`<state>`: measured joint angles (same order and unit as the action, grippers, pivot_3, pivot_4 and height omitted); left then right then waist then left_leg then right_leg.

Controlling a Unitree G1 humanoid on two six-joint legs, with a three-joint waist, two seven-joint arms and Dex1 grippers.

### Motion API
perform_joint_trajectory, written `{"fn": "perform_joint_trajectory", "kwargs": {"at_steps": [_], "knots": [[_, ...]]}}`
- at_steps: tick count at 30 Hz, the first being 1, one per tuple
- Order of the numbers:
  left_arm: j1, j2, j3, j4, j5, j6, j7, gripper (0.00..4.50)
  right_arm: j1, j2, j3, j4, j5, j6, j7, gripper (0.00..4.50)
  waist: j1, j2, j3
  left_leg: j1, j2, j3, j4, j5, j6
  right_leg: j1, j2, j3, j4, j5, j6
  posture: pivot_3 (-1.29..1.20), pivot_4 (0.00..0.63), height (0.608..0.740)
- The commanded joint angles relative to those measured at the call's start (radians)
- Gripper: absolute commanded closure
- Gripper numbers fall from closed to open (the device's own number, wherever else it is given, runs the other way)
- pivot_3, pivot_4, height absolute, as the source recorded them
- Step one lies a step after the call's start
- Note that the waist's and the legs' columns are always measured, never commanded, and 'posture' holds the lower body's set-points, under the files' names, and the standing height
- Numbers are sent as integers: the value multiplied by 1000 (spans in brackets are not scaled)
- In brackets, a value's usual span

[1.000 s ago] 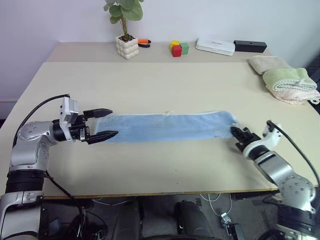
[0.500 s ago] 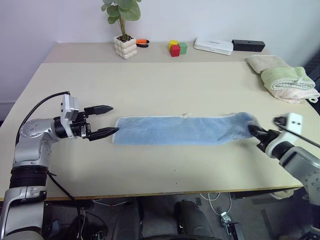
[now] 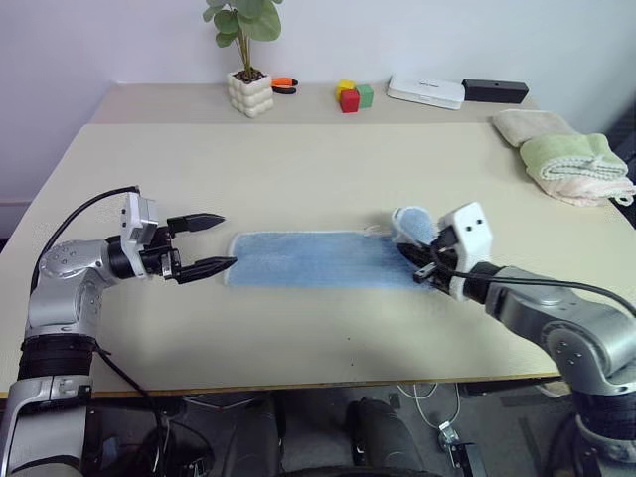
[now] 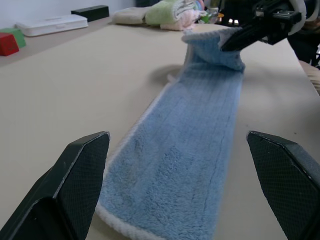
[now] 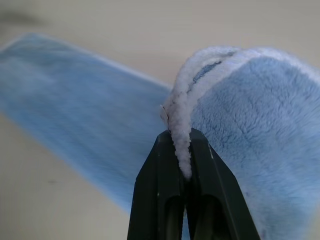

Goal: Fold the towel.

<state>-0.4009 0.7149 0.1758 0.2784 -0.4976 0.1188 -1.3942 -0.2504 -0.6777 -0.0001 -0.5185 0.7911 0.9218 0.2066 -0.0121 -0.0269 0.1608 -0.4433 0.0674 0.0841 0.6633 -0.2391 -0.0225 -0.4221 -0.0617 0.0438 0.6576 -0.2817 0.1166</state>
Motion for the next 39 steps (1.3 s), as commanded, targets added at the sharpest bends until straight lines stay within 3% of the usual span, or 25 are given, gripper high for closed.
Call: {"fn": "perform_joint_trajectory", "kwargs": {"at_steps": [1,16,24,27,34,39], "knots": [[14,13,28,-51,-22,1,8,0,-28,53,38,-41,-20,15,-3,4462,1,0,0,0,0,0,0,0,0,0,0,0,0,0,0,0,150,735],[78,26,49,-132,-45,37,38,0,-118,234,154,78,-162,7,54,4462,-1,0,0,0,0,1,0,0,0,0,0,0,0,0,0,0,150,735],[98,29,51,-151,-47,36,50,0,-96,260,169,107,-205,8,108,4462,-1,0,0,0,0,1,0,0,0,0,0,0,0,0,0,0,150,735],[101,29,50,-158,-51,38,54,0,-90,258,190,107,-228,5,130,3607,-1,0,0,0,0,1,0,0,0,0,0,0,0,0,0,0,150,735],[91,22,43,-152,-50,38,54,0,-103,270,172,111,-253,-2,159,135,0,0,0,0,0,1,0,0,0,0,0,0,0,0,0,0,150,735],[78,21,40,-135,-47,34,48,0,-122,306,65,23,-52,61,249,54,0,0,0,0,0,1,0,0,0,0,0,0,0,0,0,0,150,735]]}}
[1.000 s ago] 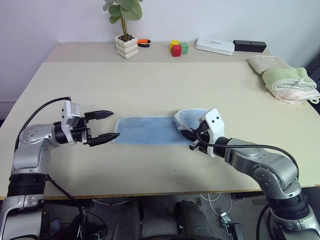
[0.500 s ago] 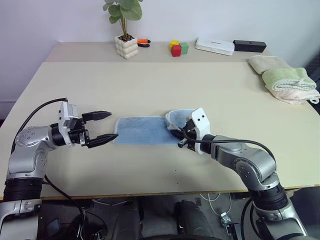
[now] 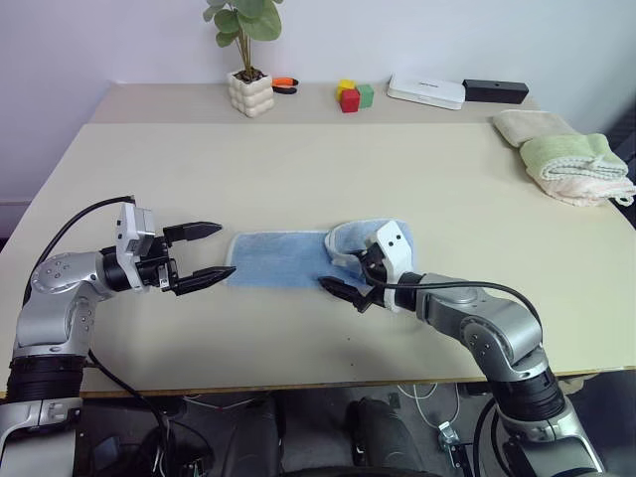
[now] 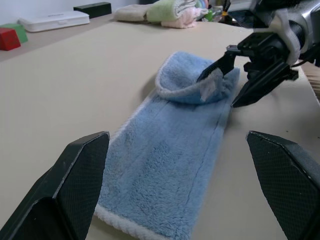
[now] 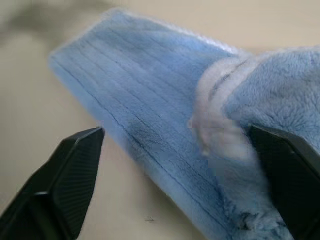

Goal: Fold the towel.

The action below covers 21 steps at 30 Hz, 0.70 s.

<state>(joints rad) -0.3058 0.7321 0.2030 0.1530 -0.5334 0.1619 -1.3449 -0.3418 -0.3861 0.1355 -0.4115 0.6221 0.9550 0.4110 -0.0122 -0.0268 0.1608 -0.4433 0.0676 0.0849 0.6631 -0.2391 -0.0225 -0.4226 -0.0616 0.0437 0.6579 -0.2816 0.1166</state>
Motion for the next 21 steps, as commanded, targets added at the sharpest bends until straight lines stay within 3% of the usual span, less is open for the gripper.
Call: {"fn": "perform_joint_trajectory", "kwargs": {"at_steps": [1,5,9,11,15,18,21], "knots": [[-20,3,10,-5,-9,-10,-2,0,-40,7,-99,-88,150,41,57,54,0,0,0,0,0,0,0,0,0,0,0,0,0,0,0,0,150,735],[-33,-2,2,8,-3,-14,-5,0,-76,-5,-200,-48,207,47,49,54,2,0,0,0,0,0,0,0,0,0,0,0,0,0,0,0,150,735],[-44,-9,-3,16,1,-18,-4,0,-125,-30,-260,129,45,-106,-16,54,1,0,0,0,0,0,0,0,0,0,0,0,0,0,0,0,150,735],[-45,-14,-7,16,3,-19,-1,0,-134,-6,-271,189,5,-172,-37,971,1,0,0,0,0,0,0,0,0,0,0,0,0,0,0,0,150,735],[-48,-19,-13,7,1,-15,6,0,-114,2,-158,239,-152,-341,-4,2956,-5,0,0,0,0,0,-1,0,0,-1,0,0,0,0,0,0,150,735],[-50,-17,-14,10,3,-17,7,0,-100,70,-139,308,-182,-424,-2,4389,-7,0,0,0,1,0,-1,0,0,-1,1,0,0,0,0,0,150,735],[-51,-15,-12,8,1,-13,8,0,-68,107,-113,385,-232,-530,28,4455,-3,1,0,0,1,0,-1,0,0,-1,1,0,0,0,0,0,150,735]]}}
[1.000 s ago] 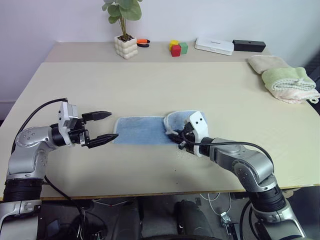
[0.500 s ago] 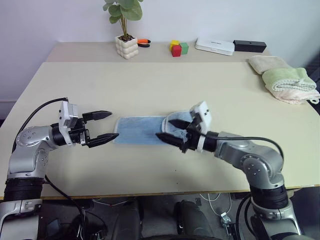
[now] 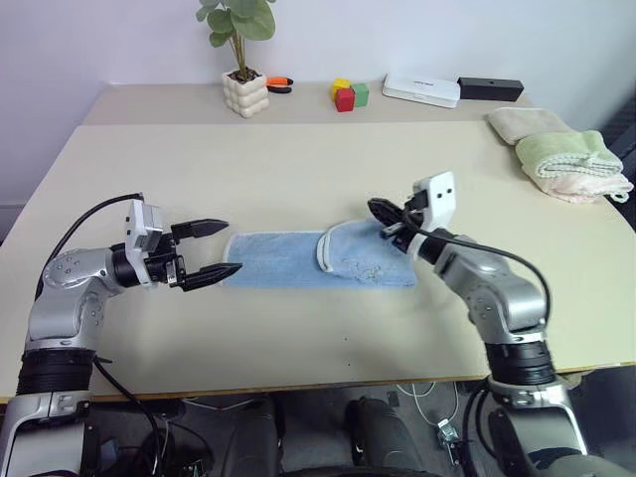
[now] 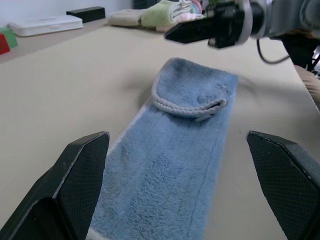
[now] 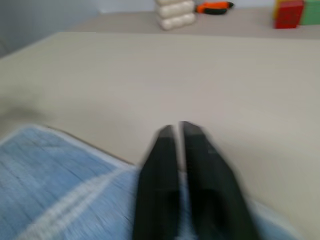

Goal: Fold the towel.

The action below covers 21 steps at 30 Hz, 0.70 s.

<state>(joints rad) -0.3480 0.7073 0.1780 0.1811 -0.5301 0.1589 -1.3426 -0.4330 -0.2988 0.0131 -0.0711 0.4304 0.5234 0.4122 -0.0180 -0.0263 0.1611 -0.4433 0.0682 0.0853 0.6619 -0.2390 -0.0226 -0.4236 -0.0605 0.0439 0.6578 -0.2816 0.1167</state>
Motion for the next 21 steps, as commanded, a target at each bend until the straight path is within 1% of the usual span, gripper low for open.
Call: {"fn": "perform_joint_trajectory", "kwargs": {"at_steps": [1,3,8,14,15,17,21], "knots": [[-11,10,13,-18,-1,-10,6,0,28,27,12,66,-51,-124,35,4455,6,0,0,0,0,0,0,0,0,0,0,0,0,0,0,0,150,735],[-5,11,14,-25,-2,-8,9,0,53,27,45,130,-108,-205,60,4455,7,0,0,0,-1,0,1,0,0,1,-1,0,0,0,0,0,150,735],[8,13,18,-42,-4,-4,19,0,74,37,61,245,-178,-318,79,4455,3,0,0,0,-1,0,1,0,0,1,-1,0,0,0,0,0,150,735],[10,13,18,-40,-1,-10,26,0,105,52,124,249,-239,-355,121,4455,3,0,0,1,-1,0,1,0,0,1,-1,0,0,0,0,0,150,735],[11,13,18,-40,1,-12,28,0,109,55,135,238,-244,-354,129,4221,3,0,0,1,-1,0,1,0,0,1,-1,0,0,0,0,0,150,735],[11,13,18,-40,1,-13,30,0,111,65,143,226,-255,-358,128,3607,2,0,0,1,0,0,1,0,0,1,-1,0,0,0,0,0,150,735],[12,10,18,-39,0,-16,34,0,96,69,118,193,-244,-332,125,1627,1,0,0,1,0,0,1,0,0,1,-1,0,0,0,0,0,150,735]]}}
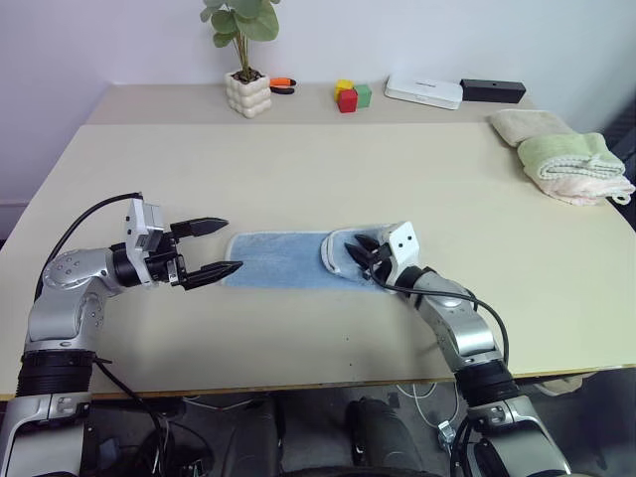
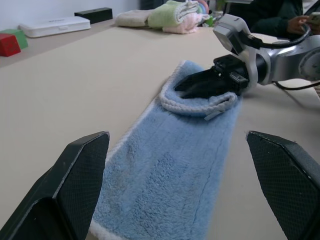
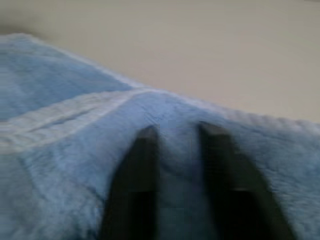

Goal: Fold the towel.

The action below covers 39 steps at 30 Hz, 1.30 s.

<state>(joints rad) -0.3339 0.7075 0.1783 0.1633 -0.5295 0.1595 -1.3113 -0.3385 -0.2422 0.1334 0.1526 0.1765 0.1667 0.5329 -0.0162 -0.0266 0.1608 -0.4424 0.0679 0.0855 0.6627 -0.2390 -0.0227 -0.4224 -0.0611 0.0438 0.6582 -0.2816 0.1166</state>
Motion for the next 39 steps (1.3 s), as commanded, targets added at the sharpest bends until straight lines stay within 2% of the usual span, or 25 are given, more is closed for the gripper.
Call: {"fn": "perform_joint_trajectory", "kwargs": {"at_steps": [1,3,8,13,19,25,27,32,34,39], "knots": [[-1,10,17,-22,-1,-17,3,0,-6,10,-17,-44,24,41,6,1143,0,0,0,0,0,0,0,0,0,0,0,0,0,0,0,0,150,735],[2,9,16,-23,-1,-18,4,0,-28,-12,-36,-79,31,57,17,91,0,0,0,0,0,0,0,0,0,0,0,0,0,0,0,0,150,735],[3,9,16,-22,-1,-19,5,0,-79,-44,-96,-171,71,128,16,29,4,1,1,0,0,0,0,0,0,0,0,0,0,0,0,0,150,735],[15,20,24,-24,-12,40,29,0,-125,-67,-165,-316,209,298,34,29,3,1,1,0,0,0,0,0,0,0,0,0,1,0,0,0,150,735],[36,28,150,-195,-277,519,280,0,-102,-255,-241,-427,344,364,223,29,5,0,1,-1,0,0,1,0,0,0,-1,0,1,0,0,0,150,735],[174,7,313,-331,-559,861,541,0,0,-430,-267,-491,410,352,421,29,-1,0,1,0,0,-1,0,0,0,0,-1,0,1,0,0,0,150,735],[210,-23,355,-351,-631,903,624,0,14,-452,-263,-495,406,332,445,29,-2,0,1,1,0,-1,0,0,0,0,-1,0,1,0,0,0,150,735],[348,-171,427,-442,-864,943,928,0,7,-432,-249,-473,398,315,431,29,4,0,1,1,0,-3,0,0,0,1,-2,0,1,0,0,0,150,735],[424,-220,420,-472,-954,941,1060,0,10,-425,-242,-473,394,311,426,29,4,0,1,1,-1,-4,0,0,0,1,-2,0,1,0,0,0,150,735],[485,-240,347,-489,-1094,923,1229,0,2,-414,-226,-456,381,292,419,29,9,-1,1,1,-1,-5,1,0,0,2,-2,-1,1,-2,-3,0,150,735]]}}
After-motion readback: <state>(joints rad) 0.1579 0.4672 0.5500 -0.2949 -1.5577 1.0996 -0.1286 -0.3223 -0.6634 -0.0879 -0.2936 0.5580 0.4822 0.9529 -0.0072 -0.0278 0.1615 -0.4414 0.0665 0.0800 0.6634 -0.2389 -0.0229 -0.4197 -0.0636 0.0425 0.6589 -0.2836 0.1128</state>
